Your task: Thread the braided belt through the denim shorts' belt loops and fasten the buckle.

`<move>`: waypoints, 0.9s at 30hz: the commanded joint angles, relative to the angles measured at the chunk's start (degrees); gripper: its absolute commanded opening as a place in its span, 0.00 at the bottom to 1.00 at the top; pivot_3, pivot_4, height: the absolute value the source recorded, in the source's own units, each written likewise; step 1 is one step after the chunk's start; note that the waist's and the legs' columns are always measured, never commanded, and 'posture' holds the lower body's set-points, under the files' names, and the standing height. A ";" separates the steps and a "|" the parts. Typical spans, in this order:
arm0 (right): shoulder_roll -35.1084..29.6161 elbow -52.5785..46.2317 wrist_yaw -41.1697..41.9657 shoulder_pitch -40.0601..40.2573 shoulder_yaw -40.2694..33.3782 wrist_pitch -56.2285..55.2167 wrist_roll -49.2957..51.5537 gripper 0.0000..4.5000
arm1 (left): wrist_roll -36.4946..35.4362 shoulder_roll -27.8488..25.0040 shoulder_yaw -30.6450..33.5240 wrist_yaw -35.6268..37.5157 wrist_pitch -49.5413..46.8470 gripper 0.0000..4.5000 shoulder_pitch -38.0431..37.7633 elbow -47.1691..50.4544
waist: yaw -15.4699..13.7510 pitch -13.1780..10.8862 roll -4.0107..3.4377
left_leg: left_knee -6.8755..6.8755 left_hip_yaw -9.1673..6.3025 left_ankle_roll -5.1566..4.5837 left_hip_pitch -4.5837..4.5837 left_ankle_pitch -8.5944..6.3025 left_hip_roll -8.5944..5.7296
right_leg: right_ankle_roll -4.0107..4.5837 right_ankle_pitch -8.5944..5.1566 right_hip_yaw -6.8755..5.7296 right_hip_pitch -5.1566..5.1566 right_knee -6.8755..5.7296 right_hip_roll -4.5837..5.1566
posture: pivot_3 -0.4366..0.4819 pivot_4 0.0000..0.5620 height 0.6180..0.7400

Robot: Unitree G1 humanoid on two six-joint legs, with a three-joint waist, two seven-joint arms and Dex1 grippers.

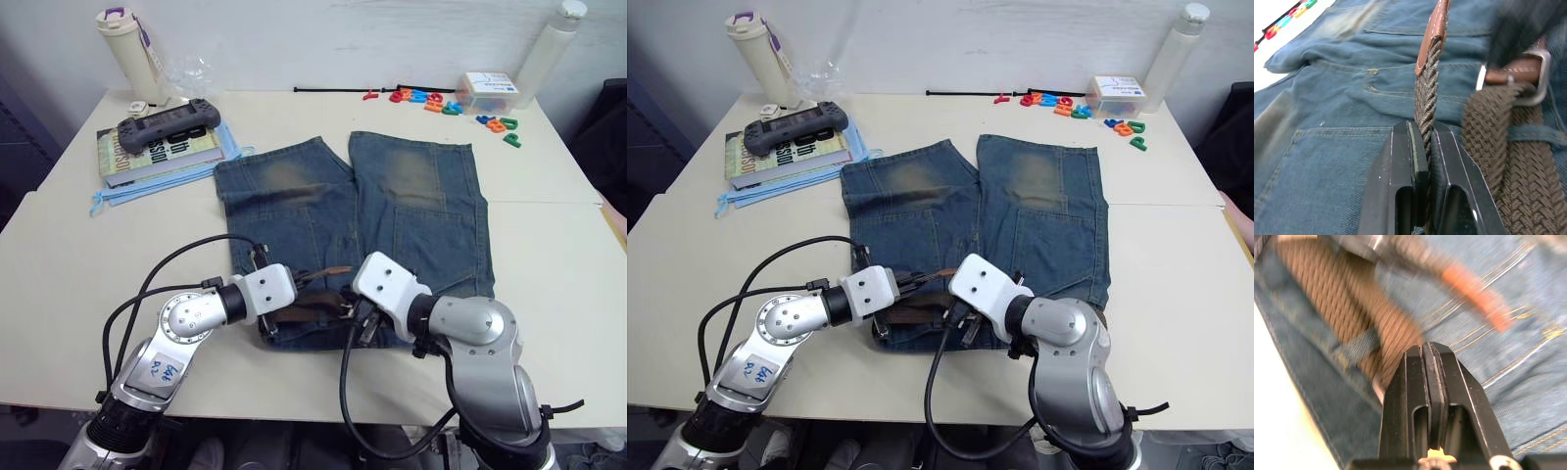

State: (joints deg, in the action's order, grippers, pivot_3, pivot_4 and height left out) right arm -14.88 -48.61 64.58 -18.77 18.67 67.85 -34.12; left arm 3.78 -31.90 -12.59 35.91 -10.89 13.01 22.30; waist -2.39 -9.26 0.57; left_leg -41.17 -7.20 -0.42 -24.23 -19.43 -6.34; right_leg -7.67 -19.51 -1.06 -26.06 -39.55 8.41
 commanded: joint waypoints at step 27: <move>-10.57 -8.79 -21.93 24.76 -1.46 -27.27 -2.41 0.62 | 3.16 0.91 -2.61 4.66 4.23 0.00 3.43 -3.36 | -0.21 -0.07 0.21 | -0.16 0.06 0.14 0.08 0.22 0.03 | -0.02 0.03 0.04 0.02 -0.43 0.01 | 0.48 0.27 0.30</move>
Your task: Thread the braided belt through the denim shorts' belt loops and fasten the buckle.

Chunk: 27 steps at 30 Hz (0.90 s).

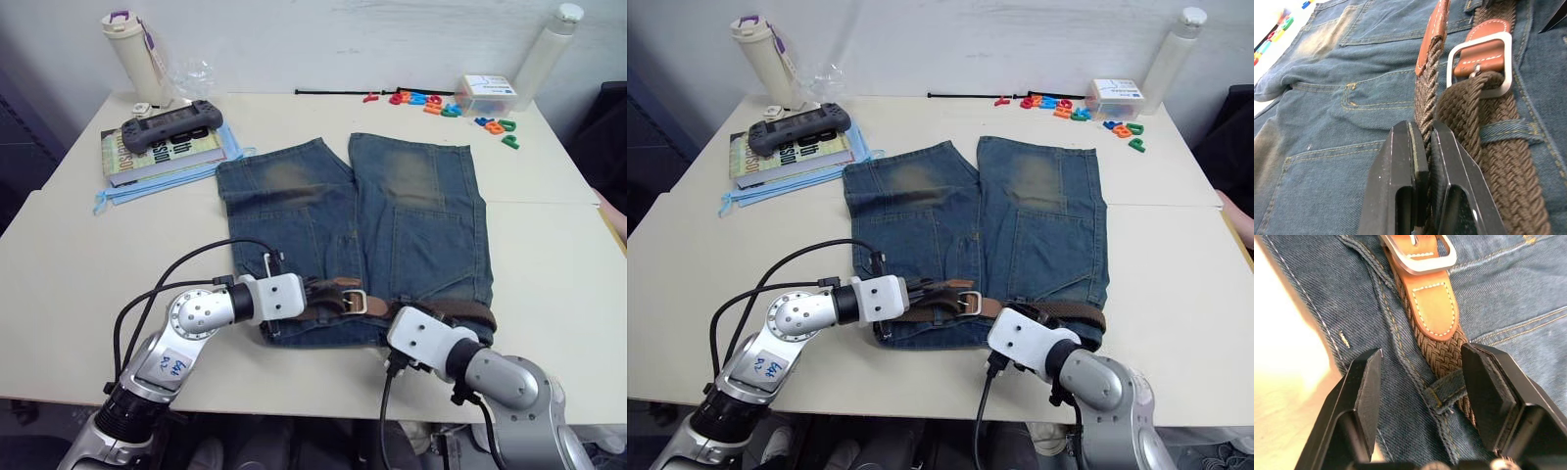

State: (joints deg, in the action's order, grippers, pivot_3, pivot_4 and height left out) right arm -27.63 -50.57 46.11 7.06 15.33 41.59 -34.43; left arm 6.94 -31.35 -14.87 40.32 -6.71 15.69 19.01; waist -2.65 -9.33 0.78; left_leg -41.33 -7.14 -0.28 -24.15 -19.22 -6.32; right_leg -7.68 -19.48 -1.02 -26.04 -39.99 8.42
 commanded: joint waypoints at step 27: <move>7.02 1.98 -7.25 -10.78 8.82 -2.96 -11.28 0.02 | 0.55 0.19 2.80 -1.90 -8.64 0.00 0.87 0.92 | 0.94 -0.03 0.05 | -0.16 0.05 0.21 -0.12 0.30 -0.08 | 0.05 0.00 0.16 -0.44 -0.81 0.00 | 0.48 0.27 0.30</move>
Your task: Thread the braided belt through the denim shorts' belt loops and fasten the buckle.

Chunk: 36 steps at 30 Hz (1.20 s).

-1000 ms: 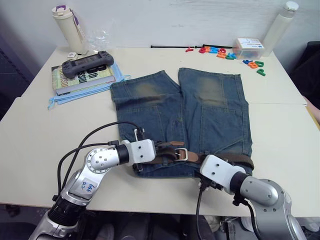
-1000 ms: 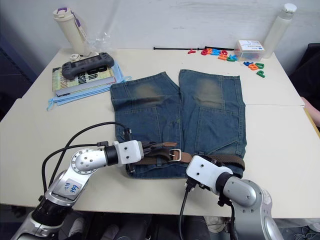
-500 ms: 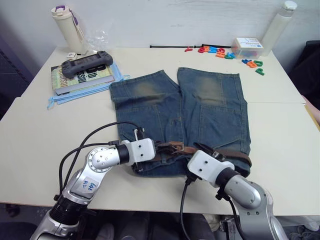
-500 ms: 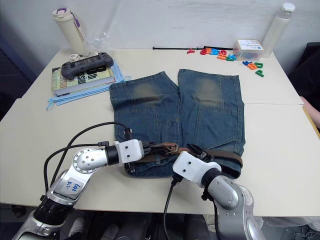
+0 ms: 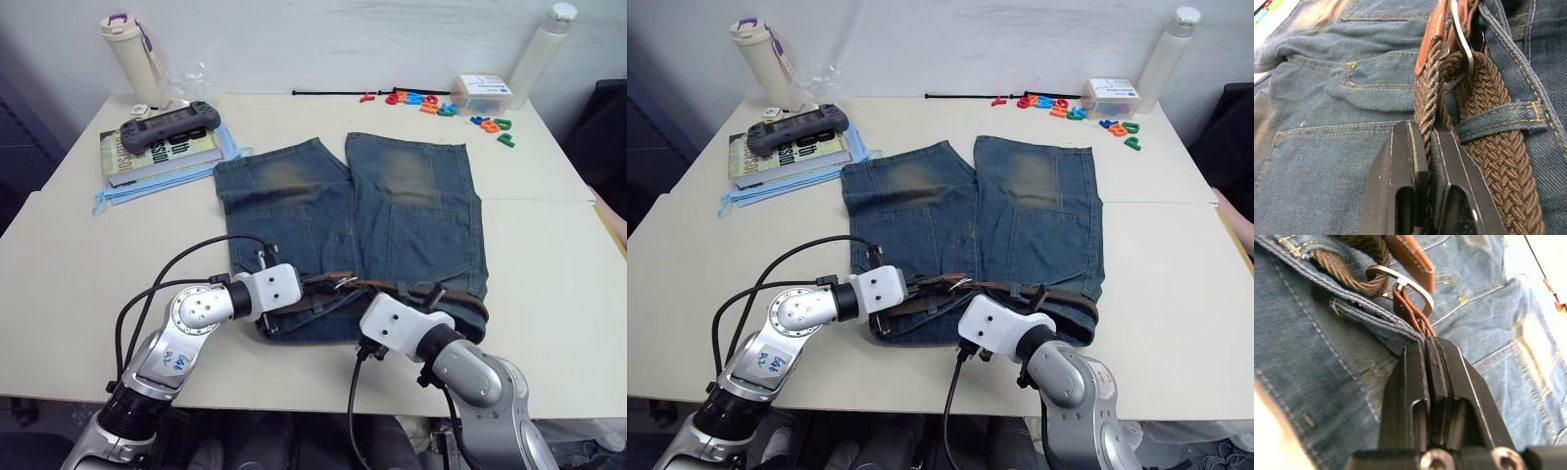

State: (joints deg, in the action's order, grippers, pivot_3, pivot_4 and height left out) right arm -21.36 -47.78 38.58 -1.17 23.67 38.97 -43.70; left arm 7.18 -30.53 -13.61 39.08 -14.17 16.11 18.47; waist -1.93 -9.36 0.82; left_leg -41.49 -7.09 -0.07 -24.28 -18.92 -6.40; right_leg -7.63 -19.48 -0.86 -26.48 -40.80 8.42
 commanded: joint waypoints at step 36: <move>-1.89 0.78 8.67 -3.64 -0.30 -1.94 -6.38 0.68 | -0.02 -0.09 1.61 -0.28 -3.91 0.00 2.14 -0.13 | 0.49 -0.07 0.12 | -0.09 -0.03 0.05 0.00 0.04 -0.01 | 0.11 -0.06 0.02 -0.06 -0.22 0.02 | 0.48 0.27 0.30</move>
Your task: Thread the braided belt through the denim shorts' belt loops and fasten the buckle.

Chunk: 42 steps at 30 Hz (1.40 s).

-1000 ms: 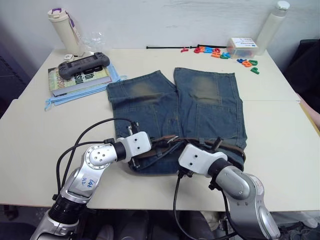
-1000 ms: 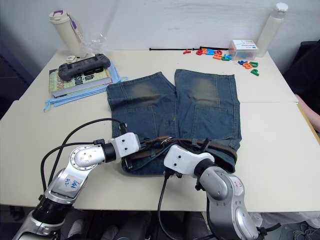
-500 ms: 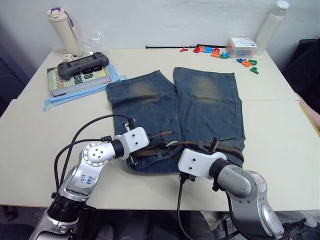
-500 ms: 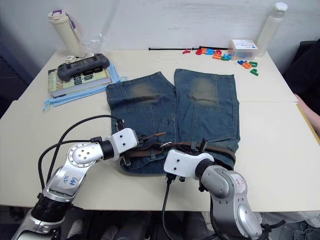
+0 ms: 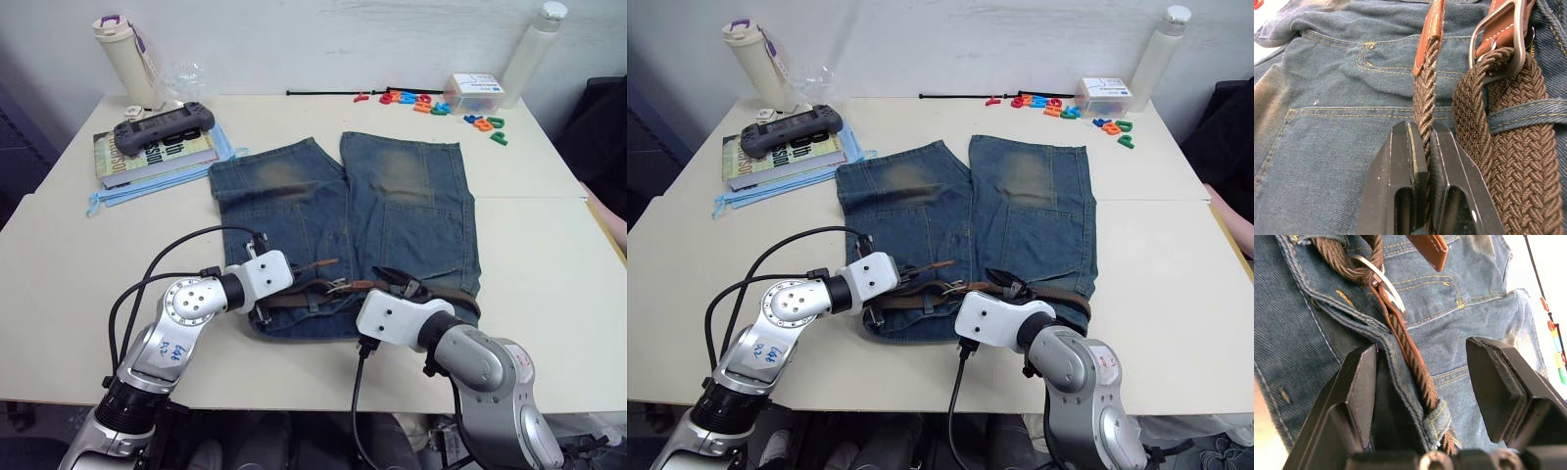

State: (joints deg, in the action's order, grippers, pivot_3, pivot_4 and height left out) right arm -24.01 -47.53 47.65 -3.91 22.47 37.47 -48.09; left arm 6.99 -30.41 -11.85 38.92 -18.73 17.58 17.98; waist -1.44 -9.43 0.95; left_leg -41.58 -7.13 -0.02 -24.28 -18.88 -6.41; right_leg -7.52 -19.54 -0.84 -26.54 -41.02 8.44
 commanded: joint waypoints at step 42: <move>1.31 10.85 7.46 -12.11 4.99 -12.41 -9.43 0.00 | 7.96 -12.15 -5.35 7.91 1.21 0.00 7.12 1.12 | 0.46 -0.06 0.12 | -0.07 0.02 0.10 0.03 0.01 0.04 | 0.21 -0.12 0.00 -0.14 -0.39 -0.03 | 0.48 0.27 0.30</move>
State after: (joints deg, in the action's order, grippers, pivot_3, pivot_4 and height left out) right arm -22.53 -36.09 55.06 -15.17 27.48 26.63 -57.01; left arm 13.34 -41.53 -16.91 46.19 -19.62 23.93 18.05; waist -0.98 -9.48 1.07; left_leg -41.66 -7.10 0.09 -24.25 -18.87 -6.37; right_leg -7.31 -19.66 -0.85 -26.68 -41.41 8.40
